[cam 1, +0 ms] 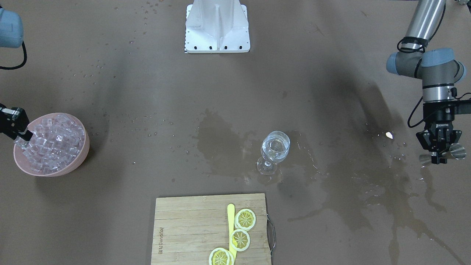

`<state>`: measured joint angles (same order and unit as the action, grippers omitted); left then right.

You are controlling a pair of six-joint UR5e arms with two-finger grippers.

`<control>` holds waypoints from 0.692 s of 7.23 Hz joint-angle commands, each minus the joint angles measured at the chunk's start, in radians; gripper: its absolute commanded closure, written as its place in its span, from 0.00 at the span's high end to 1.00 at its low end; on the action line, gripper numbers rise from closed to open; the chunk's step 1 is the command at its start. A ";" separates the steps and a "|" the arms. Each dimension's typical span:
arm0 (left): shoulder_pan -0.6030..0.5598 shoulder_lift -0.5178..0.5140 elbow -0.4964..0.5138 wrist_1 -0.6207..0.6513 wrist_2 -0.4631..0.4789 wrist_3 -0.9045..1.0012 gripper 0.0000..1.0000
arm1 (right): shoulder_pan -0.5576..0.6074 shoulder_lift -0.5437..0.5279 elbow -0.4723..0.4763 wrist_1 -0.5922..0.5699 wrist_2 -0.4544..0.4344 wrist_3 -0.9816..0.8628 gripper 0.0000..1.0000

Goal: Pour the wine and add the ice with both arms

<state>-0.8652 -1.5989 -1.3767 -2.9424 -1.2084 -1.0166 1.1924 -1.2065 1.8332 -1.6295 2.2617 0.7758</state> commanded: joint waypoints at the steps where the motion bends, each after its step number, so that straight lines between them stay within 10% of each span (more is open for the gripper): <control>1: -0.018 -0.009 -0.154 0.188 -0.025 0.010 0.19 | 0.001 0.024 -0.011 -0.016 -0.002 -0.001 0.00; 5: -0.029 -0.105 -0.304 0.458 0.077 0.027 0.18 | 0.021 0.022 -0.002 -0.016 0.013 -0.012 0.00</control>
<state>-0.8956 -1.6790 -1.6480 -2.5578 -1.1756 -0.9835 1.2064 -1.1840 1.8312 -1.6452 2.2721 0.7707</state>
